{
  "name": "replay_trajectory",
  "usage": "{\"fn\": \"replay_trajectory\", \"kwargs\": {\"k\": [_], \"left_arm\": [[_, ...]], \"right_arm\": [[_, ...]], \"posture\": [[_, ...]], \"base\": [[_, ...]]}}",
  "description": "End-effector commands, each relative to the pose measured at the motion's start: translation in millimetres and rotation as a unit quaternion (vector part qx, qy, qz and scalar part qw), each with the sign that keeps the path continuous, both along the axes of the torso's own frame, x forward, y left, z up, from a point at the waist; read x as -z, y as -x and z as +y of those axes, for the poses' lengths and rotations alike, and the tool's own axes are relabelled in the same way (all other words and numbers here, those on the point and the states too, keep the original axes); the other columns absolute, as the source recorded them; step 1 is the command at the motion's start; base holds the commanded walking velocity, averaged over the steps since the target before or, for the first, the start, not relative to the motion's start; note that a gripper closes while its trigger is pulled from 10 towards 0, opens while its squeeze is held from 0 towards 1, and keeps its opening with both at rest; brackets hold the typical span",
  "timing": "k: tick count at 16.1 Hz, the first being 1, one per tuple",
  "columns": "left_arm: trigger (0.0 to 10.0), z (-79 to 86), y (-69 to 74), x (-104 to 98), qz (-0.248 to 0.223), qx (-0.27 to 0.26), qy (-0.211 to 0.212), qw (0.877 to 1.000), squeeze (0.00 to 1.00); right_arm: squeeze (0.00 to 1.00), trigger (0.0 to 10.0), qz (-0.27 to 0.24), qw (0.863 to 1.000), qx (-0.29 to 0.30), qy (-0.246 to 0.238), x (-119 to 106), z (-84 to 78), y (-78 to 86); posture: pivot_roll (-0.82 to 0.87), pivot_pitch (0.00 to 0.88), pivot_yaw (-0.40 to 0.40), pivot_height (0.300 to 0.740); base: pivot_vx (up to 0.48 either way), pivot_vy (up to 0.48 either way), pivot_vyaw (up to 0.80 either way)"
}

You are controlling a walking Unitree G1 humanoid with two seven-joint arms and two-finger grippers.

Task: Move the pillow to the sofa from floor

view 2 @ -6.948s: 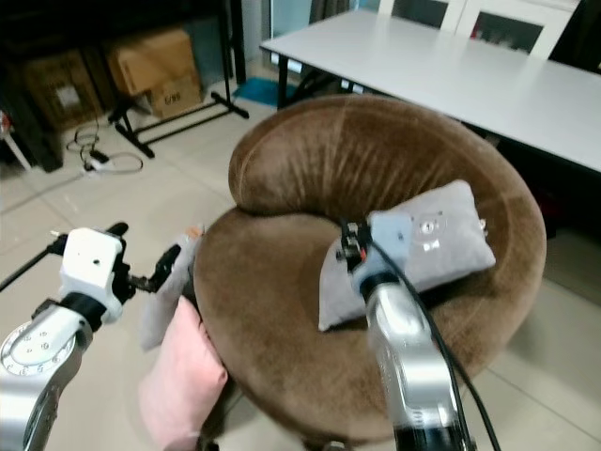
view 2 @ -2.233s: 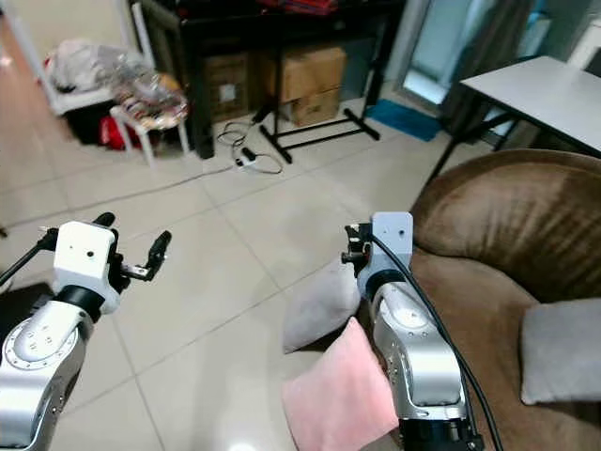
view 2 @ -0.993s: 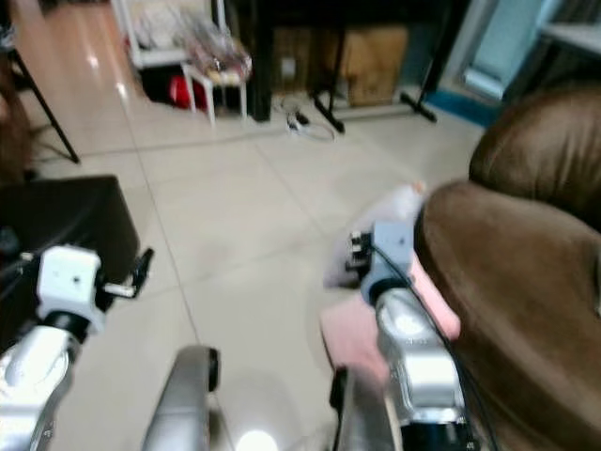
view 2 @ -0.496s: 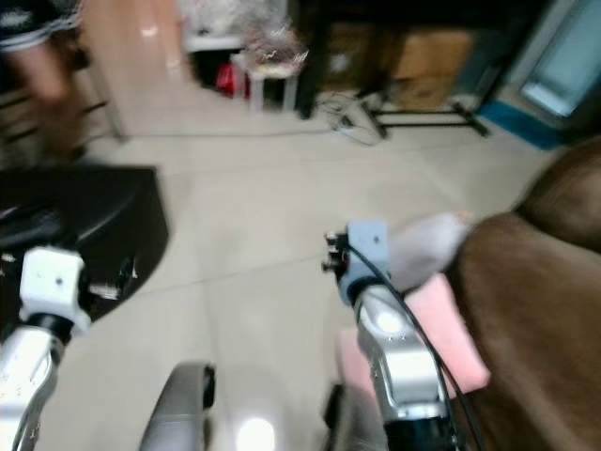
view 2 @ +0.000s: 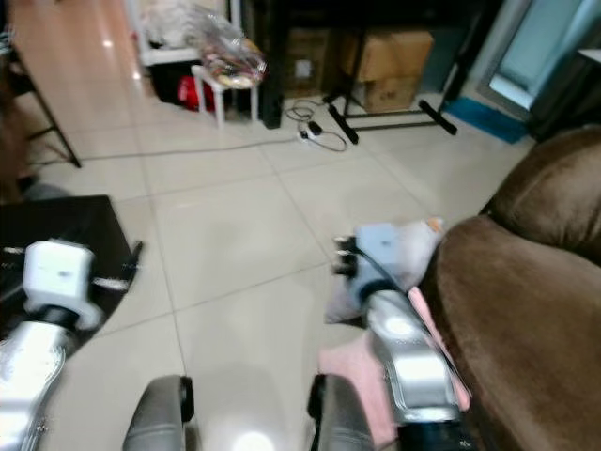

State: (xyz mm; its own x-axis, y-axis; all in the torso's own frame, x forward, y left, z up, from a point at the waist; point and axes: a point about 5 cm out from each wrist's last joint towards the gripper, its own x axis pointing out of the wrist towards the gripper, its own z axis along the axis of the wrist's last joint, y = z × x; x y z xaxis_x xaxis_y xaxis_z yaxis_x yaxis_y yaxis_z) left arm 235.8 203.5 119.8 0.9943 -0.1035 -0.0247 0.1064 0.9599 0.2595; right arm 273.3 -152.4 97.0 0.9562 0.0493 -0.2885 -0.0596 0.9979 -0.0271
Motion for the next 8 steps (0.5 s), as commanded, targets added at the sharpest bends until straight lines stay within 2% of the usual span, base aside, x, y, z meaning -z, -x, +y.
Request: {"fn": "replay_trajectory", "kwargs": {"k": [1,6,8], "left_arm": [[10.0,6.2,0.3,-2.9,-0.004,-0.002,-0.012,1.000,0.00],[10.0,6.7,-1.2,-1.6,-0.003,0.001,-0.013,1.000,0.00],[10.0,6.5,-1.7,-1.0,-0.003,0.002,-0.013,1.000,0.00]], "right_arm": [[0.00,10.0,-0.013,1.000,-0.002,-0.008,-5.0,4.2,-1.4],[0.00,10.0,-0.006,1.000,-0.002,-0.009,-3.2,3.3,-1.2],[0.00,10.0,-0.002,1.000,-0.002,-0.014,-2.1,3.1,-1.1]], "posture": [[0.04,0.000,-0.073,0.556],[0.04,0.000,-0.073,0.556],[0.04,0.000,-0.073,0.556]], "base": [[0.401,0.000,0.00],[0.400,0.000,0.00],[0.401,0.000,-0.74]]}}
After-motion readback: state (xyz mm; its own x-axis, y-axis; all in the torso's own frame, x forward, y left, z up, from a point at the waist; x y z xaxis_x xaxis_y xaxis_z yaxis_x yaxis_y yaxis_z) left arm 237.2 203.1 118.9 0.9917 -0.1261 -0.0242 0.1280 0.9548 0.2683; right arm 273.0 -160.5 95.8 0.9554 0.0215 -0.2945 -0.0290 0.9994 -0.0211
